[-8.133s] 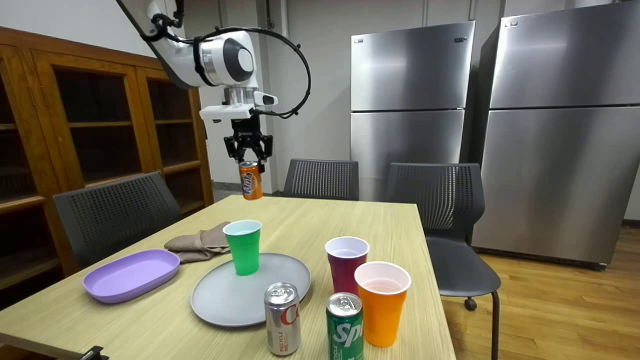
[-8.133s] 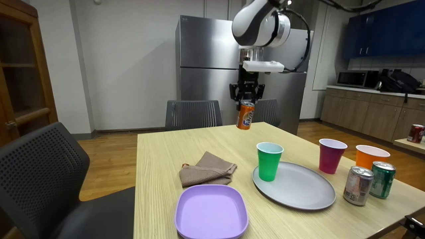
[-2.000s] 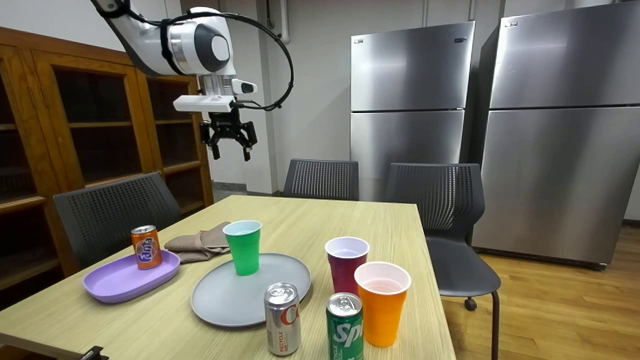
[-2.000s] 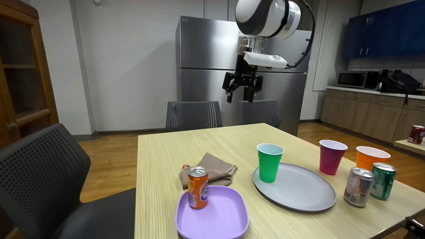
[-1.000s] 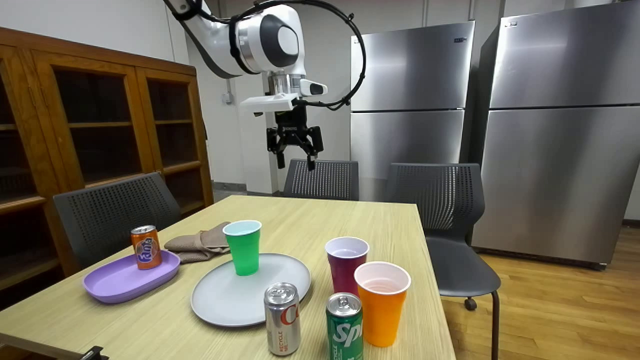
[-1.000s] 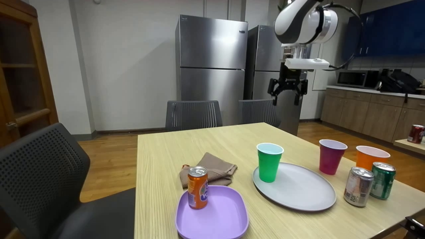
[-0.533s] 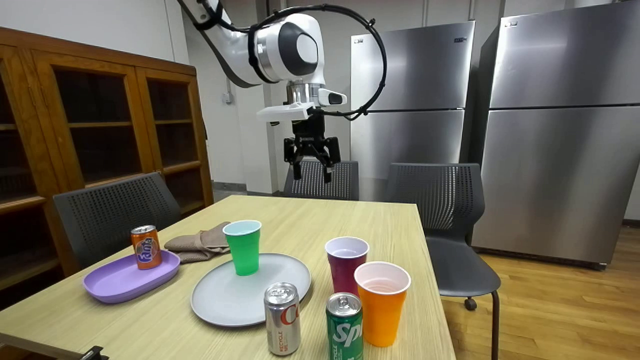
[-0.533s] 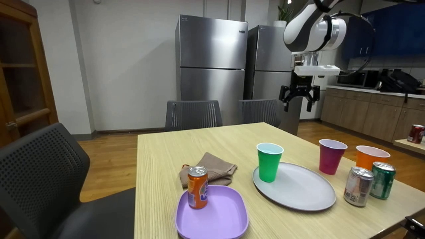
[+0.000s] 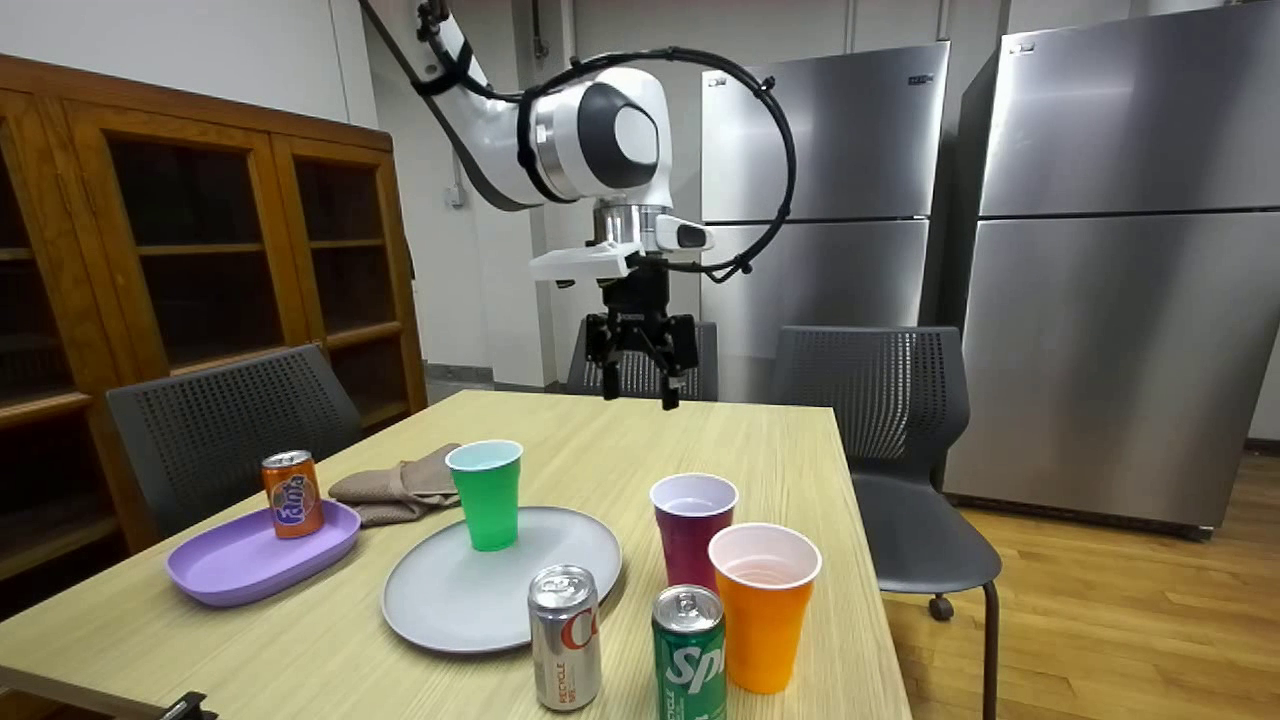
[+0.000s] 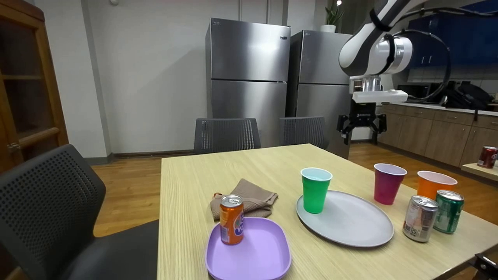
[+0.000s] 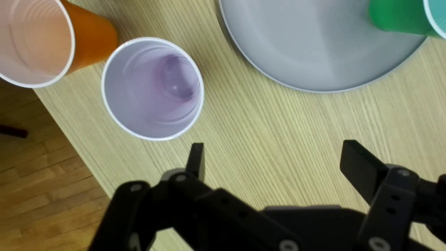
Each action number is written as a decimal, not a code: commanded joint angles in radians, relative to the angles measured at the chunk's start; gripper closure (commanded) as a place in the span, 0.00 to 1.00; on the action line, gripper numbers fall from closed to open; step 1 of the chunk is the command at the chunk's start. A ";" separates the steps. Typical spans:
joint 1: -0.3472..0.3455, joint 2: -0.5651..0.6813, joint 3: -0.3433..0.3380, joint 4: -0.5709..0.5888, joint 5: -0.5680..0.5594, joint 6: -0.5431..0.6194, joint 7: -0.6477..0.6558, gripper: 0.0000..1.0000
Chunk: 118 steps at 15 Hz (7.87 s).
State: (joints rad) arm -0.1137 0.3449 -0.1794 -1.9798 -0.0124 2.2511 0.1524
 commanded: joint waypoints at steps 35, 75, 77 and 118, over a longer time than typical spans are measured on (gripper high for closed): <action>-0.045 0.174 -0.057 0.055 0.080 -0.010 0.191 1.00; 0.079 0.035 0.066 -0.055 0.096 -0.007 0.210 0.99; 0.080 0.051 0.069 -0.035 0.099 -0.010 0.211 0.99; -0.035 0.061 0.027 0.119 0.171 -0.033 0.134 0.00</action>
State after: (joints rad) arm -0.1163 0.4362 -0.1450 -1.8562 0.1336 2.2477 0.3212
